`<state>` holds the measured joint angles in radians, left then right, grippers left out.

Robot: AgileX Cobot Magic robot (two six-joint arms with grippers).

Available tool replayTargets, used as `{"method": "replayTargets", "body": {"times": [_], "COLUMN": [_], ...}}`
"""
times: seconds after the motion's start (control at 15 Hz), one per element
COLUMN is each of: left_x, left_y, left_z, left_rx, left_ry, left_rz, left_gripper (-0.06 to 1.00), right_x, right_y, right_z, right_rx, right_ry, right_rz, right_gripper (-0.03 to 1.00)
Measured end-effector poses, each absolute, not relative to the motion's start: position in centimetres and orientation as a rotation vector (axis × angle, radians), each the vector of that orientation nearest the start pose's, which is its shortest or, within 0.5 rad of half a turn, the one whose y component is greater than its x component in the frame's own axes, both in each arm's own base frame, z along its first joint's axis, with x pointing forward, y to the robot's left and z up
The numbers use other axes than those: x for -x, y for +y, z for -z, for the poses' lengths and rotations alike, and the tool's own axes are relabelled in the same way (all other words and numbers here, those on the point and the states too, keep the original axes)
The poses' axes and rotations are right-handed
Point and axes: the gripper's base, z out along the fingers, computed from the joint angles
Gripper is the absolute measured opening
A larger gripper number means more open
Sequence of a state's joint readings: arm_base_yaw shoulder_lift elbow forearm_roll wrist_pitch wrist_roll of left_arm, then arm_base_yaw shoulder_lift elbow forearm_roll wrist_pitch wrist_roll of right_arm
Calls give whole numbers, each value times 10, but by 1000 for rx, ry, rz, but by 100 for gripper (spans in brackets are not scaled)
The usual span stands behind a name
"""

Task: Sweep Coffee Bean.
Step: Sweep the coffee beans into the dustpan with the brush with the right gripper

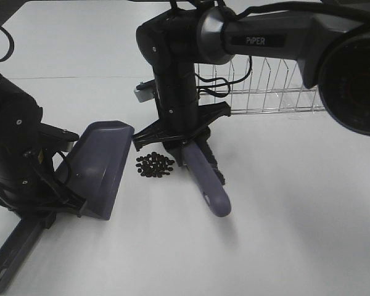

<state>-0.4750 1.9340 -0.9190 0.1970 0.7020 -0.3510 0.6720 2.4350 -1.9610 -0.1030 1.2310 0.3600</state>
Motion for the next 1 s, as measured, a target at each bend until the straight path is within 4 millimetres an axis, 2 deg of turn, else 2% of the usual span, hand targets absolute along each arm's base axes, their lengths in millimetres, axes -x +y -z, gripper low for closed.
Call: {"method": "replayTargets", "body": {"times": [0.4,0.67,0.93,1.0], "left_x": [-272,-272,-272,-272], "left_y": [-127,-127,-127,-127], "left_z": [-96,-96,-96,-96], "left_rx": [-453,-452,-453,-452], "left_ry": [3107,3107,3109,3109], "left_rz": [-214,-213,-209,-208], "left_gripper": [35,35,35,35], "right_x": [-366,-367,-370,-377], "right_y": [326,345,346,341], "right_z": [-110,-115,-117,-121], "right_rx": [406,330,316,270], "right_ry": [3227,3144,3127,3118], "right_rz": [-373,-715,-845,-953], "right_gripper": [29,29,29,29]}}
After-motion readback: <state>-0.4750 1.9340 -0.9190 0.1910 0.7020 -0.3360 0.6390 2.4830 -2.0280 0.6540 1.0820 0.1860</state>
